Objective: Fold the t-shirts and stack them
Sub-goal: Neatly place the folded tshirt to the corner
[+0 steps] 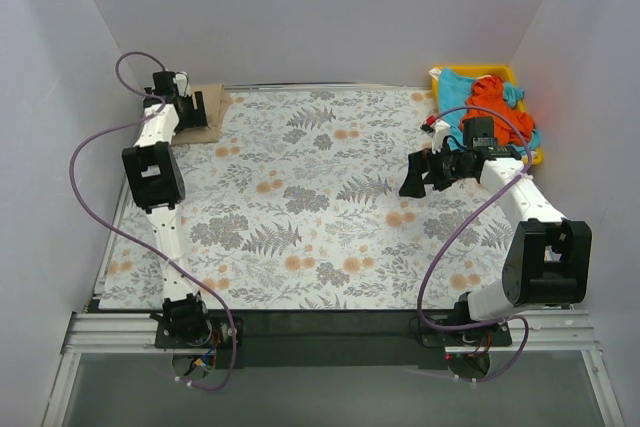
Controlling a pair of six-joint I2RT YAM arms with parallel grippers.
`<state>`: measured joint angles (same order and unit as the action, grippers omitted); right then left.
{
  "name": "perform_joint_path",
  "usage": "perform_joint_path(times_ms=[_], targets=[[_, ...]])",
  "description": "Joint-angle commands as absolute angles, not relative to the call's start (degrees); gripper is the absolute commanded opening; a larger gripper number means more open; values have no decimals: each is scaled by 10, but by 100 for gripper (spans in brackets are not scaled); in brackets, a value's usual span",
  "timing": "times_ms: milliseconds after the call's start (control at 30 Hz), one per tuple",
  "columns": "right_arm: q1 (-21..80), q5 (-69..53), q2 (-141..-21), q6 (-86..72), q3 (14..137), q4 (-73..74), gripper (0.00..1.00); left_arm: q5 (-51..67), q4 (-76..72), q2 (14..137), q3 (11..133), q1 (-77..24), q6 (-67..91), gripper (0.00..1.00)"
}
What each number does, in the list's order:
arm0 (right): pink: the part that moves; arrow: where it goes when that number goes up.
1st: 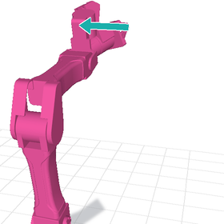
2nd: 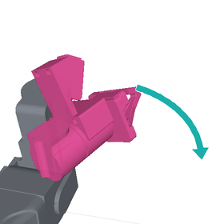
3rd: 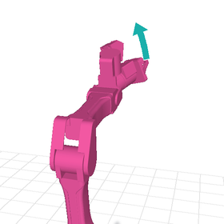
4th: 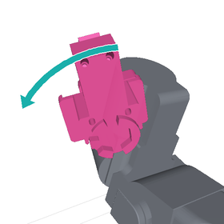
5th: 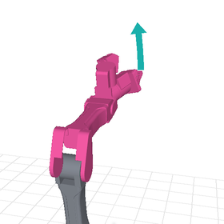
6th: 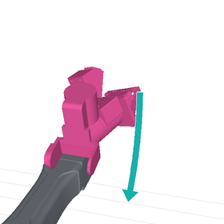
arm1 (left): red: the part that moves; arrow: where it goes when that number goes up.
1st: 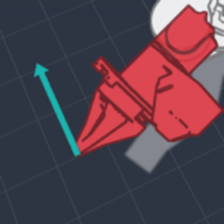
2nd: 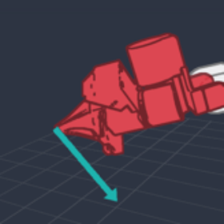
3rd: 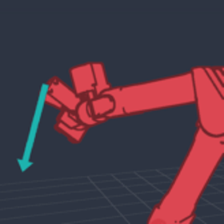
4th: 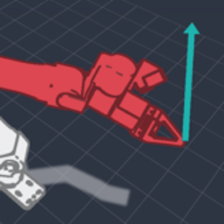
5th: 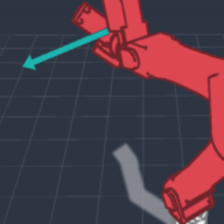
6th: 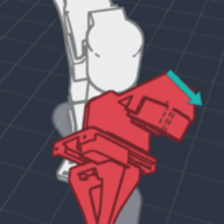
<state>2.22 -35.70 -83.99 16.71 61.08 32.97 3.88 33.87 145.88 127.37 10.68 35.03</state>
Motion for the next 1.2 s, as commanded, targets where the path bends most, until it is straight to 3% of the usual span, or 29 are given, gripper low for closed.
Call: perform_joint_path(times_ms=[0,567,700,867,1167], targets=[[19,-359,-840,169,635,330,98,11,387,1501,1248,144,393,67],[19,-367,-832,162,635,330,98,45,323,1397,1081,157,297,67],[19,-367,-830,162,639,330,98,45,330,1393,1090,157,302,68],[19,-370,-825,159,651,331,98,84,337,1379,1134,157,310,82],[19,-377,-801,150,670,332,98,151,361,1280,1207,150,294,88]])
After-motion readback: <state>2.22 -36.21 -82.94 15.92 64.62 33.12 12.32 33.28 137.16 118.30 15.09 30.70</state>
